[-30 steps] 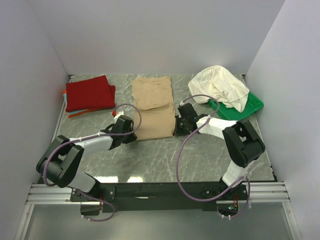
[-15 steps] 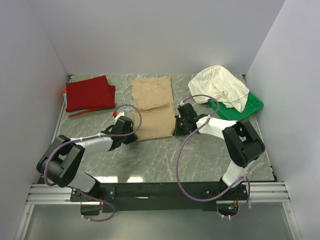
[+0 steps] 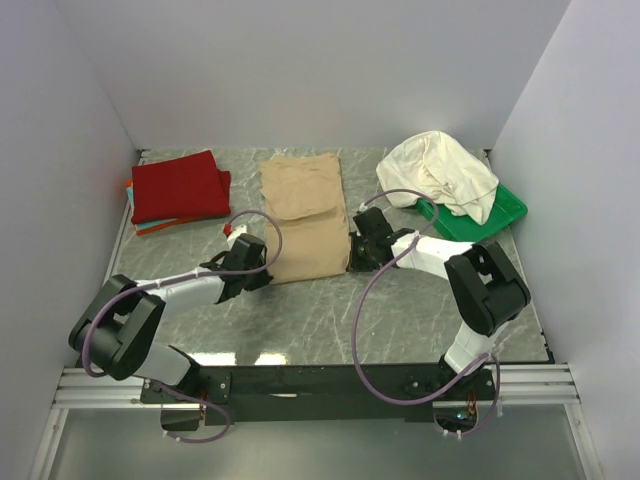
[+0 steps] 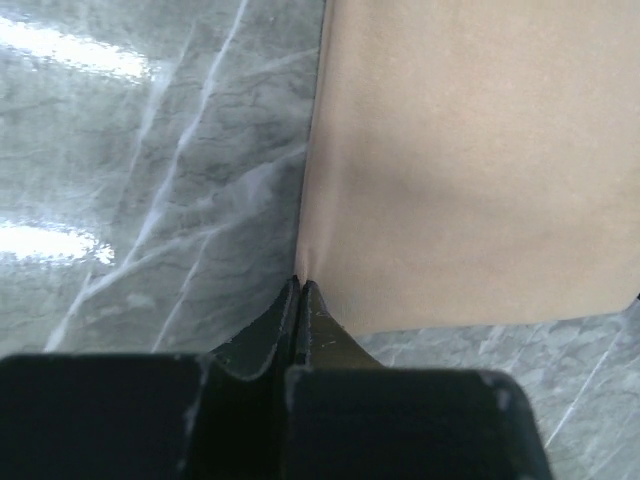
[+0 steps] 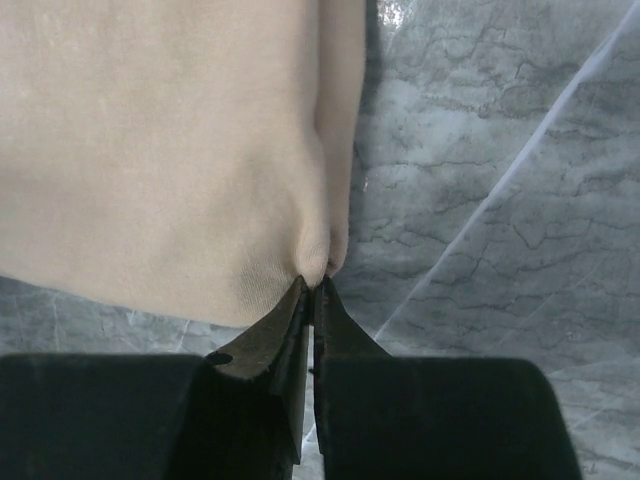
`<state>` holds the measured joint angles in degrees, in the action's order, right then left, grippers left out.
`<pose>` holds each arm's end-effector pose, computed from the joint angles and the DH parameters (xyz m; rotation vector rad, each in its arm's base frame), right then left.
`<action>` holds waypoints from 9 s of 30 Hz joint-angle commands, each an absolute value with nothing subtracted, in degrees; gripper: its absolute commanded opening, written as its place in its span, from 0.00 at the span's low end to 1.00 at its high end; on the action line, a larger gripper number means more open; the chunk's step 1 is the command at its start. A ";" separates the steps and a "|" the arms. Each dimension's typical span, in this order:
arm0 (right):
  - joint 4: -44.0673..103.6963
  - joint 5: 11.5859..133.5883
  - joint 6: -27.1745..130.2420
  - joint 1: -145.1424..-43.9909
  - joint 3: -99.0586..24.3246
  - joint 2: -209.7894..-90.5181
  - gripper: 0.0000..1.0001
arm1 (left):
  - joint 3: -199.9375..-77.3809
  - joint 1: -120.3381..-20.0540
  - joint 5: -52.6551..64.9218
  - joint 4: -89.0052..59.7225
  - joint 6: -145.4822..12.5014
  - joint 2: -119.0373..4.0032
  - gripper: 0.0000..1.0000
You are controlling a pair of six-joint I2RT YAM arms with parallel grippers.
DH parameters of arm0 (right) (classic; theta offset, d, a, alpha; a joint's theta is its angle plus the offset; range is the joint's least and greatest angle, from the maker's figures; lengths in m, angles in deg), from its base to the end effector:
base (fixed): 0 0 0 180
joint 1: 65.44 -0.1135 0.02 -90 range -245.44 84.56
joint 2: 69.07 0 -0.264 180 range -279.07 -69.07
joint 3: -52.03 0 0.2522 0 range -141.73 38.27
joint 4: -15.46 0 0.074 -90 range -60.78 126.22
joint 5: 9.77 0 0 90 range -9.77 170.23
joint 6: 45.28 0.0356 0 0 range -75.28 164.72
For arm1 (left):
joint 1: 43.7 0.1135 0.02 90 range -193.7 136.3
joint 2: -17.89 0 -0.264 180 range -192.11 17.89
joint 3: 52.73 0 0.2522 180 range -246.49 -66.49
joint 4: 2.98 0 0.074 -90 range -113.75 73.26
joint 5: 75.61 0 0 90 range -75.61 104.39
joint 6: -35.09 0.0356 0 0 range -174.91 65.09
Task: Fold and stack the t-shirts
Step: Fold the tshirt, then neatly place the folded tshirt to the corner
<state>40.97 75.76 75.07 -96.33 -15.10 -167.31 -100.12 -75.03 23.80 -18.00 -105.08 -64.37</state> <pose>0.2852 0.1739 0.1530 -0.0433 2.6360 0.4911 0.2265 -0.1311 0.1475 -0.4782 2.4283 -0.4352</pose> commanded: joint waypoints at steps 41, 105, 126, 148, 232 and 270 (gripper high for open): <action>63.50 91.38 79.09 -106.75 -16.49 -132.88 0.00 | -109.12 -79.56 20.64 -44.43 -102.64 -32.99 0.01; 65.43 85.85 63.70 -87.68 -84.25 -197.04 0.00 | -138.73 -52.66 -2.13 -18.59 -94.37 -90.65 0.00; 52.52 78.13 60.71 -87.76 -64.85 -184.67 0.70 | -134.53 -52.66 4.47 -17.54 -96.75 -83.81 0.73; 40.56 65.73 63.61 -89.61 -46.11 -182.27 0.63 | -116.15 -56.53 -9.16 1.53 -105.00 -83.01 0.77; 38.19 59.06 64.23 -93.21 -40.47 -175.83 0.63 | -141.55 -62.33 7.20 -40.22 -76.01 -92.50 0.00; 42.14 60.01 67.13 -94.79 -40.31 -187.64 0.62 | -128.56 -64.36 8.07 -32.24 -86.28 -76.61 0.68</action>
<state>39.31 58.16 67.44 -94.45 -40.91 -186.89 -132.38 -66.20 9.49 -37.56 -82.81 -80.33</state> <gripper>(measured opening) 0.623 0.674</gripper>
